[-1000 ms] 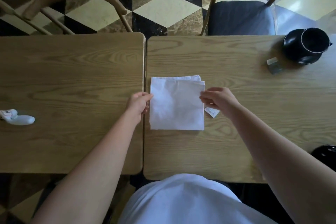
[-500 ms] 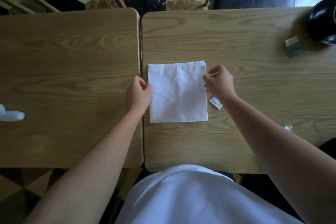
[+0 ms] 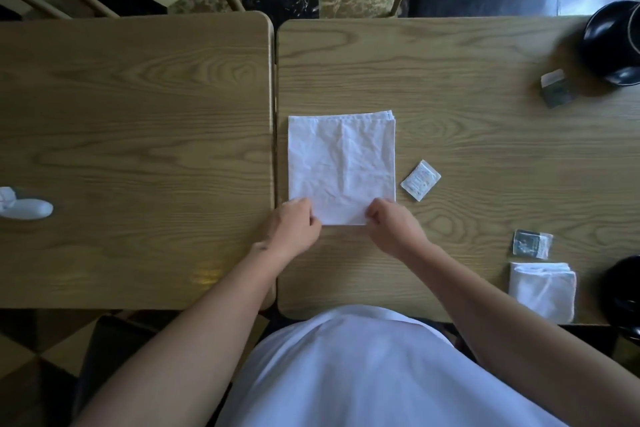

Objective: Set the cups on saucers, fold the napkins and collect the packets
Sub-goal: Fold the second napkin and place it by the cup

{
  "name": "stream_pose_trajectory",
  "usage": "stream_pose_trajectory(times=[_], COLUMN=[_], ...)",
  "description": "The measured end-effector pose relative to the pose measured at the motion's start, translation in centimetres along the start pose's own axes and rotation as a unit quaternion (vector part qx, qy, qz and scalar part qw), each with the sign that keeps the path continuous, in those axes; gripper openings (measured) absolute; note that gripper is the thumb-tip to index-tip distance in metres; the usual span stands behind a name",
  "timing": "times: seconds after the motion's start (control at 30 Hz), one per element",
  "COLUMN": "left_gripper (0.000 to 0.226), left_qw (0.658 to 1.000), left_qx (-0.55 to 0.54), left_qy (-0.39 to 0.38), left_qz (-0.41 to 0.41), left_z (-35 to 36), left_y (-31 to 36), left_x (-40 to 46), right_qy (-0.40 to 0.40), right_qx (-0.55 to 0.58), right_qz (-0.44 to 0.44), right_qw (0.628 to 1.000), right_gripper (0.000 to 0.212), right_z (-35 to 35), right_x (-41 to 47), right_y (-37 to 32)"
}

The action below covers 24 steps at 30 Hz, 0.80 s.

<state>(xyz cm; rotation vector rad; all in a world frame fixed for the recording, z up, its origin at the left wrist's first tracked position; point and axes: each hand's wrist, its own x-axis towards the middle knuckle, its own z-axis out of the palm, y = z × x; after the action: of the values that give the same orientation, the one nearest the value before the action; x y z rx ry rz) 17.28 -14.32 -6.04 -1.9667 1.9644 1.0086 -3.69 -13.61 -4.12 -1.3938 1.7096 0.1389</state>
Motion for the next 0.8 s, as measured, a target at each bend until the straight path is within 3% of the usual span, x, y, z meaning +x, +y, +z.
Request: stream_pose_trajectory(times=[0.13,0.23,0.3,0.53,0.8], left_gripper=[0.03,0.028,0.022,0.02,0.01], left_qw=[0.977,0.904,0.858,0.819,0.786], left_qx=[-0.139,-0.314,-0.401,-0.478,-0.551], left_qy=[0.055,0.107,0.095,0.014,-0.007], left_qz=[-0.152,-0.271,-0.306,-0.317,-0.28], left_z=[-0.2,-0.5,-0.5,-0.7,-1.6], left_y=[-2.0,-2.7,-2.6,-2.0,-1.6], left_x=[0.0,-0.4,-0.7,-0.6,-3.2], right_qy=[0.05,0.103,0.087,0.059,0.031], right_qx=[0.001,0.112,0.198,0.329,0.418], right_qz=[0.072,0.173,0.211,0.251,0.211], right_qw=[0.996,0.973,0.953,0.908,0.883], right_gripper=[0.012,0.015,0.022,0.026,0.007], right_z=[-2.1,-2.5,-2.2,-2.0,-2.3], right_x=[-0.6,-1.0,-0.8,-0.5,-2.7], right_y=[2.9,3.9,3.8,2.4,2.2])
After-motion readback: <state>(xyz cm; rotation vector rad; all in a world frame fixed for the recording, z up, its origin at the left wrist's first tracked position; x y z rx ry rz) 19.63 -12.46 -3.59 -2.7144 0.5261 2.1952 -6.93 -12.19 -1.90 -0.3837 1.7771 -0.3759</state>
